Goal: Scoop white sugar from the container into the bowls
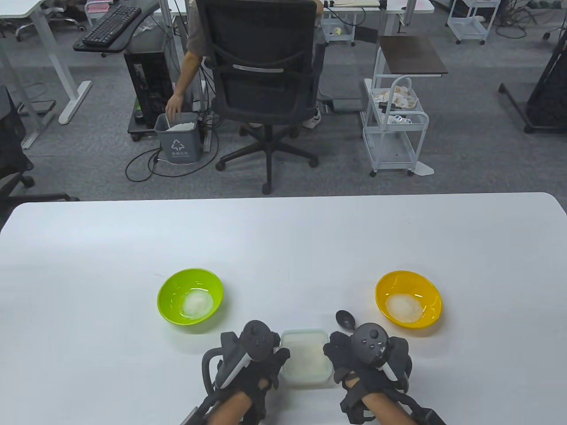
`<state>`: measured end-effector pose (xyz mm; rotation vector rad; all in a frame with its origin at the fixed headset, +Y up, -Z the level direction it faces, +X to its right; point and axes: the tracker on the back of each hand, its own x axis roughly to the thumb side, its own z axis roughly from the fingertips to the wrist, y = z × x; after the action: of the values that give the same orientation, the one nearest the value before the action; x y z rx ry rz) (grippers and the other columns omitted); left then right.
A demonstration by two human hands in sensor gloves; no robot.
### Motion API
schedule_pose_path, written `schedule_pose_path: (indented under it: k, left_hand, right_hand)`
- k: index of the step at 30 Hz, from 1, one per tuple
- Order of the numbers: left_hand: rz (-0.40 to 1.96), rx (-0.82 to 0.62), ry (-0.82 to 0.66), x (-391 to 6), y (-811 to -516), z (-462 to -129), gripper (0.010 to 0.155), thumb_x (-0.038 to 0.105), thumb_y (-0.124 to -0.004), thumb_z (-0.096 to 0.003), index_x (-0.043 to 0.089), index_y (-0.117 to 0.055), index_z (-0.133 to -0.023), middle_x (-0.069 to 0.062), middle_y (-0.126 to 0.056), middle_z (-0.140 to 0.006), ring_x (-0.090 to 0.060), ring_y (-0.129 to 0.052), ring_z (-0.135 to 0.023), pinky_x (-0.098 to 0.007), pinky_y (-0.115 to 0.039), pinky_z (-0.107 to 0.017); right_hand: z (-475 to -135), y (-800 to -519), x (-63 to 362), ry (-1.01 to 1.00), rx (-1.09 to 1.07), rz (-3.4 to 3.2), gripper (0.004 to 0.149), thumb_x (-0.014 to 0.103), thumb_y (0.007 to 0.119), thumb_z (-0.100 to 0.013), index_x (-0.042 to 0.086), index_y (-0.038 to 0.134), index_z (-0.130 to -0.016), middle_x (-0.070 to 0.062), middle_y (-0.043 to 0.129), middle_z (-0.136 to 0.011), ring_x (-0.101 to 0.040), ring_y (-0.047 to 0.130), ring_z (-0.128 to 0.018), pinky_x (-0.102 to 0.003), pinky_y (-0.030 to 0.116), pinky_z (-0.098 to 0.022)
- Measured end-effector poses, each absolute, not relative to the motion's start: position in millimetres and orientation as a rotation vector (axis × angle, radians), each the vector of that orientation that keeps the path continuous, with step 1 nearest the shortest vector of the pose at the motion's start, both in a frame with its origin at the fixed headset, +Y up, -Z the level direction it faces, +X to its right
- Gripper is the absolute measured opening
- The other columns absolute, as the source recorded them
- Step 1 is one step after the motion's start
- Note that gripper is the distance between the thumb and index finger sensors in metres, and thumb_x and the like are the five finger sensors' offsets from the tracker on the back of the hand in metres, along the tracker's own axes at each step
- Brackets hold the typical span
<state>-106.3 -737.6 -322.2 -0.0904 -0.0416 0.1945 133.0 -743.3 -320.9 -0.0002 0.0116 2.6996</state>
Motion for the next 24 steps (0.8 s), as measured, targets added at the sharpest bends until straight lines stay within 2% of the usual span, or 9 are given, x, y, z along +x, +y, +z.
schedule_pose_path:
  k: [3,5,9,11,17,24]
  left_hand:
    - [0.096,-0.126,-0.060,-93.9,-738.7,-321.0,0.054,0.059,-0.068,-0.0452,0.032,-0.091,-0.086,0.009,-0.104,-0.075,-0.012,-0.111,-0.053,-0.043,-0.084,-0.058]
    - [0.142,-0.145,-0.046,-93.7,-739.9,-322.0,0.055,0.057,-0.068,-0.0457,0.027,-0.091,-0.085,0.007,-0.105,-0.071,-0.011,-0.111,-0.049,-0.042,-0.085,-0.057]
    - [0.334,-0.279,0.008,-102.9,-748.3,-327.4,0.055,0.055,-0.067,-0.0463,0.023,-0.091,-0.084,0.005,-0.105,-0.066,-0.010,-0.111,-0.044,-0.042,-0.085,-0.054]
    - [0.383,-0.313,0.014,-107.2,-750.3,-329.6,0.055,0.055,-0.067,-0.0464,0.024,-0.090,-0.084,0.005,-0.104,-0.067,-0.009,-0.110,-0.045,-0.041,-0.085,-0.055]
    - [0.313,-0.264,-0.006,-104.1,-747.8,-327.2,0.054,0.056,-0.066,-0.0464,0.025,-0.090,-0.084,0.006,-0.104,-0.066,-0.009,-0.111,-0.045,-0.041,-0.085,-0.055]
    - [0.325,-0.278,-0.017,-107.7,-747.2,-329.7,0.055,0.058,-0.067,-0.0456,0.027,-0.089,-0.086,0.007,-0.103,-0.073,-0.012,-0.110,-0.052,-0.043,-0.083,-0.059]
  right_hand:
    - [-319.8,-745.0,126.1,0.048,0.007,2.727,0.051,0.046,0.076,-0.049,0.015,0.085,-0.089,-0.018,0.094,-0.074,-0.025,0.098,-0.036,-0.049,0.077,-0.049]
    - [-323.9,-749.1,128.5,0.171,-0.033,2.631,0.051,0.044,0.073,-0.050,0.012,0.084,-0.088,-0.019,0.095,-0.070,-0.024,0.097,-0.032,-0.049,0.077,-0.048]
    - [-331.9,-764.7,138.8,0.399,-0.154,2.286,0.052,0.041,0.073,-0.050,0.006,0.080,-0.088,-0.020,0.094,-0.065,-0.022,0.096,-0.028,-0.048,0.078,-0.046]
    - [-333.2,-767.4,140.9,0.432,-0.172,2.215,0.052,0.039,0.073,-0.050,0.004,0.078,-0.088,-0.022,0.092,-0.065,-0.024,0.095,-0.030,-0.049,0.076,-0.047]
    - [-330.5,-766.0,138.7,0.374,-0.143,2.299,0.052,0.041,0.071,-0.051,0.005,0.078,-0.089,-0.020,0.092,-0.066,-0.022,0.096,-0.032,-0.048,0.077,-0.048]
    - [-329.4,-761.4,139.8,0.290,-0.111,2.397,0.052,0.044,0.074,-0.050,0.010,0.081,-0.089,-0.019,0.093,-0.070,-0.025,0.099,-0.036,-0.049,0.077,-0.050]
